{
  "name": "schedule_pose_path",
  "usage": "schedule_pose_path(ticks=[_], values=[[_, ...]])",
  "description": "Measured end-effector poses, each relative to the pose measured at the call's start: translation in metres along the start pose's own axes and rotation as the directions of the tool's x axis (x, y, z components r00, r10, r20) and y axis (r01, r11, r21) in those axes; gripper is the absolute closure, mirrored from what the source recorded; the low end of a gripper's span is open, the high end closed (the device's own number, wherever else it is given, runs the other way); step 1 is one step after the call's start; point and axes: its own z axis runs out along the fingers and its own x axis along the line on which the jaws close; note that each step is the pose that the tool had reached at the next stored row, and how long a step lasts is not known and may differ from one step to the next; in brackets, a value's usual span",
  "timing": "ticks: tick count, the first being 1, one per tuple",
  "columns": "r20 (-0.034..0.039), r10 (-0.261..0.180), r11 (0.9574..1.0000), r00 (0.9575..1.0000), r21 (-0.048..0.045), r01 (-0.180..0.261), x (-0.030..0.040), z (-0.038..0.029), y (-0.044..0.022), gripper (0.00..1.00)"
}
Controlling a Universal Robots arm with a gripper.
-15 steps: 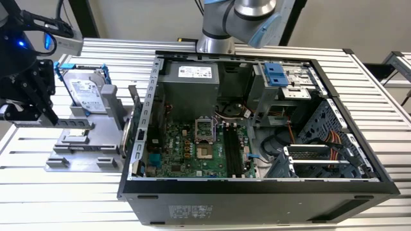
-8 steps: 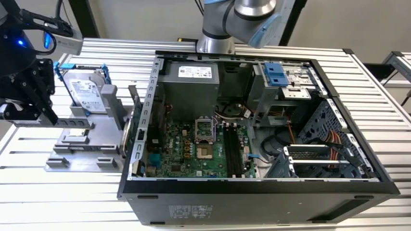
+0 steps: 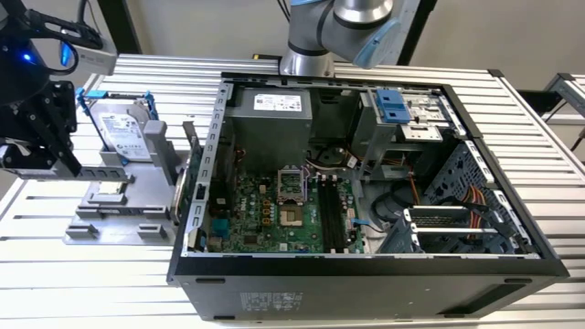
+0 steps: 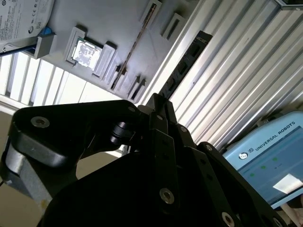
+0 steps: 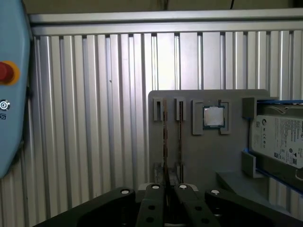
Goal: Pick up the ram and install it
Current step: 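Pick up the ram and move it above insertion slot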
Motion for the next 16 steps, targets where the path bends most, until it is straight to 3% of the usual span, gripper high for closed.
schedule_pose_path(ticks=[16], values=[[0.0001,0.000,1.0000,1.0000,0.0001,0.000,0.0000,-0.0096,0.0001,1.00]])
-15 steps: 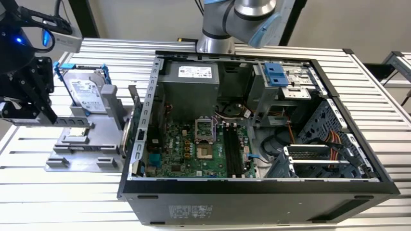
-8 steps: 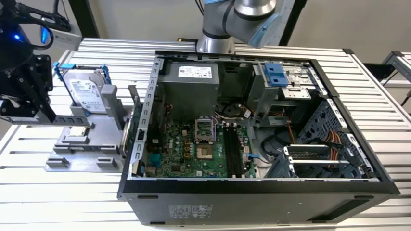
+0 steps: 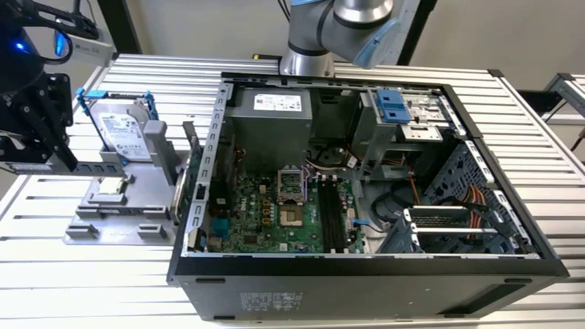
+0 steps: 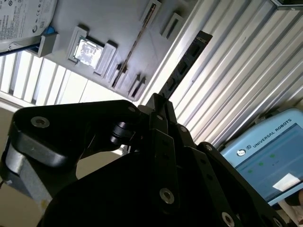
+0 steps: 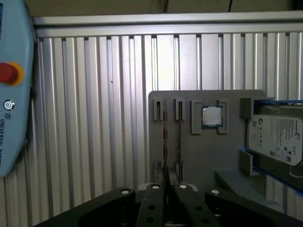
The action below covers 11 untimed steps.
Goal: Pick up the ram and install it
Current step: 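Pick up the ram and move it above insertion slot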
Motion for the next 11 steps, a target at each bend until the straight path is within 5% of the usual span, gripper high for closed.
schedule_pose_path(ticks=[11], values=[[-0.0001,0.000,1.0000,1.0000,0.0000,0.000,0.0000,-0.0077,0.0000,1.00]])
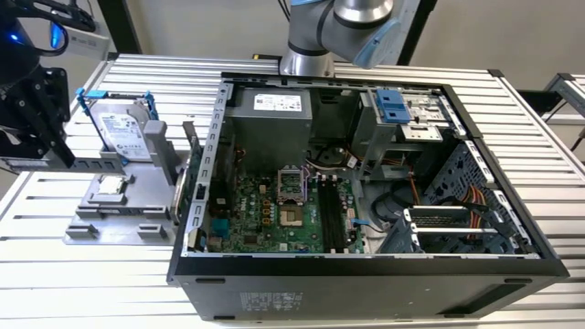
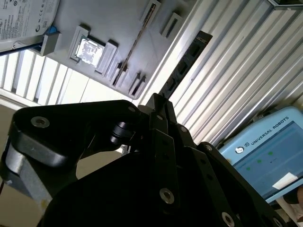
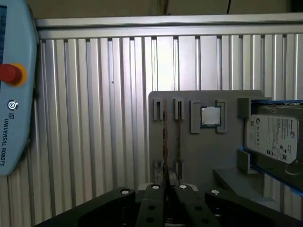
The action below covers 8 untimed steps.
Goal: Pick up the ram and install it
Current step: 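Pick up the ram and move it above insertion slot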
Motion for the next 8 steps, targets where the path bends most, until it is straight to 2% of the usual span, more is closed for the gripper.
schedule_pose_path(ticks=[8], values=[[0.0000,0.000,1.0000,1.0000,0.0000,0.000,0.0000,-0.0053,0.0001,1.00]])
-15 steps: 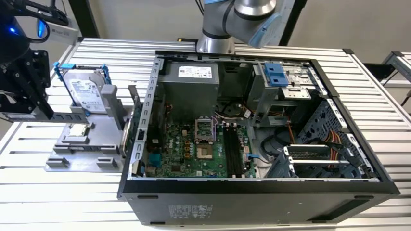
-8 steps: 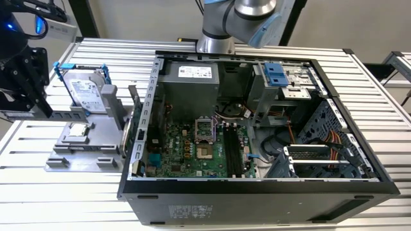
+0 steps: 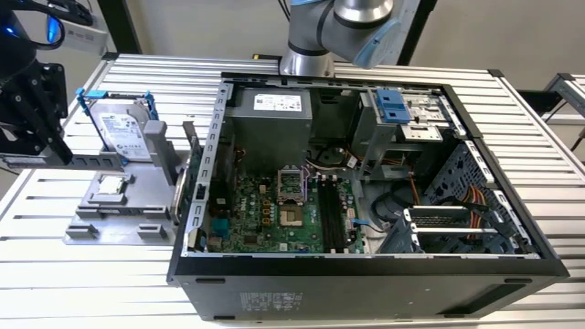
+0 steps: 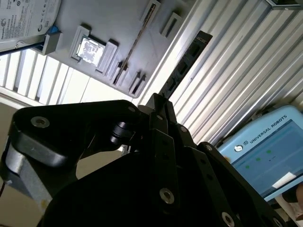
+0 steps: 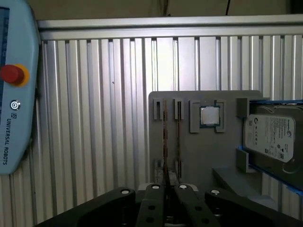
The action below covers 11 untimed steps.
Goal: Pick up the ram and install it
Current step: 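Pick up the ram and move it above insertion slot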
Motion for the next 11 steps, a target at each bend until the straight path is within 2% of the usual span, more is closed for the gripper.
schedule_pose_path(ticks=[11], values=[[0.0000,0.000,1.0000,1.0000,0.0000,0.000,0.0000,-0.0062,0.0000,1.00]])
